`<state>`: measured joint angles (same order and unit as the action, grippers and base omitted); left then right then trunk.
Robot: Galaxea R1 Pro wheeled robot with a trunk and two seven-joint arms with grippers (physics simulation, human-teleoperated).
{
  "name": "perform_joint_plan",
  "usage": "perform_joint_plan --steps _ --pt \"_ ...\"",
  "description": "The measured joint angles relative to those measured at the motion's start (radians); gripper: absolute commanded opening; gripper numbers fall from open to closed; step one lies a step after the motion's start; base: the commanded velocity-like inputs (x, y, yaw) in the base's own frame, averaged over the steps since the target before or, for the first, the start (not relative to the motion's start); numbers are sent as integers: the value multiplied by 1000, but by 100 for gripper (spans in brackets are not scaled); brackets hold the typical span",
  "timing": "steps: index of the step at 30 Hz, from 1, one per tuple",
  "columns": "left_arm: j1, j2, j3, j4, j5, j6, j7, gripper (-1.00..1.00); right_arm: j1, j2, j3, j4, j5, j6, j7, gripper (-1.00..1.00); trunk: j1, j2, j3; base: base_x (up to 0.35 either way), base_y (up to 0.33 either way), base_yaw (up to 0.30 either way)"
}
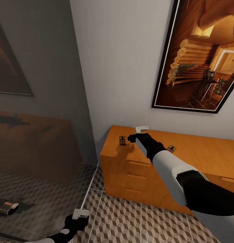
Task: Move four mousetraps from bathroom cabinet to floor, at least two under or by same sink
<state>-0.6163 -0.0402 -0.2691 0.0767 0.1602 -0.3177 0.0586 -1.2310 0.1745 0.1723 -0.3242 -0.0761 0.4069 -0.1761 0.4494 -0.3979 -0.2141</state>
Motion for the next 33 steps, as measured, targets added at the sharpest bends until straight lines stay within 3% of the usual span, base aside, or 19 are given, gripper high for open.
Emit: perform_joint_plan --steps 18,26,33 --pt "0 0 0 0 0 0 0 100 -4 0 0 -18 -4 36 8 100 0 0 0 0 0 0" --pt "0 0 0 0 0 0 0 100 -4 0 1 -23 -4 37 78 100 0 0 0 0 0 0" --pt "0 0 0 0 0 0 0 100 -3 0 2 -23 -4 35 99 100 0 0 0 19 0 0"
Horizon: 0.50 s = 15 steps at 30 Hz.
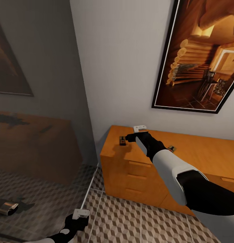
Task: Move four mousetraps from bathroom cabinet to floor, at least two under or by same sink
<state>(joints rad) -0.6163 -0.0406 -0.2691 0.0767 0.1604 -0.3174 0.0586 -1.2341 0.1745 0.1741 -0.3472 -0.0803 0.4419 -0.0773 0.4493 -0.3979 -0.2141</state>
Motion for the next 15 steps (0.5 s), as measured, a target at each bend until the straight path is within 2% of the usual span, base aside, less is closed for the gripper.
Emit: perform_joint_plan --steps 15 --pt "0 0 0 0 0 0 0 100 0 0 1 7 0 -3 6 100 0 0 0 124 0 0"
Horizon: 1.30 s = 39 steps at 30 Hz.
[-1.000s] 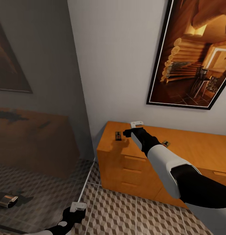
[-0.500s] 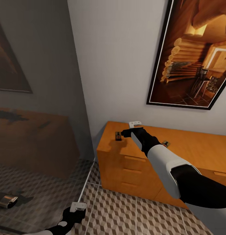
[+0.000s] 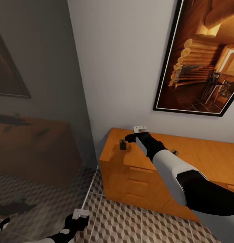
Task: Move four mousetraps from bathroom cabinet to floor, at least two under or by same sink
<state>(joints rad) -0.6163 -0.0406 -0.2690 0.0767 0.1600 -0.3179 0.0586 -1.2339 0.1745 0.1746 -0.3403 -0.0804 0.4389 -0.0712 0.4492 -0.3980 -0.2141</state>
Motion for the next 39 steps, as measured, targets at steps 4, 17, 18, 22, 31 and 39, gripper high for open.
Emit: perform_joint_plan --steps 4,17,18,22,31,39 --pt "0 0 0 0 0 0 0 100 0 0 1 3 0 -1 1 100 0 0 0 56 0 0" --pt "0 0 0 0 0 0 0 100 0 0 3 34 -2 -1 44 100 0 0 0 10 0 0" --pt "0 0 0 0 0 0 0 100 0 0 4 36 -2 -1 52 100 0 0 0 1 0 0" --pt "0 0 0 0 0 0 0 100 0 0 3 43 -2 -1 78 100 0 0 0 0 0 0" --pt "0 0 0 0 0 0 0 100 0 0 3 46 -2 -1 93 100 0 0 0 0 0 0" --pt "0 0 0 0 0 0 0 100 0 0 3 47 -2 -1 95 100 0 0 0 0 0 0"
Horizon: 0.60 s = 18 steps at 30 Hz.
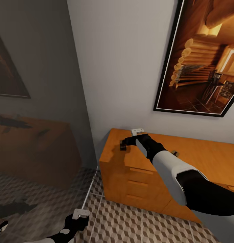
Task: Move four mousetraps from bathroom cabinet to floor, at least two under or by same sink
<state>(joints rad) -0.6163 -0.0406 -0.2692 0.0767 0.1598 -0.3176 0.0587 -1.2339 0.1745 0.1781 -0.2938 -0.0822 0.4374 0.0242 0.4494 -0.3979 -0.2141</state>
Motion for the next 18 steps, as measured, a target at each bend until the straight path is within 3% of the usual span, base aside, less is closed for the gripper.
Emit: perform_joint_plan --steps 5,18 --pt "0 0 0 0 0 0 -1 100 0 0 0 0 0 0 0 100 0 0 0 48 0 0" --pt "0 0 0 0 1 0 -1 100 0 0 0 1 0 -1 1 100 0 0 0 163 0 0"
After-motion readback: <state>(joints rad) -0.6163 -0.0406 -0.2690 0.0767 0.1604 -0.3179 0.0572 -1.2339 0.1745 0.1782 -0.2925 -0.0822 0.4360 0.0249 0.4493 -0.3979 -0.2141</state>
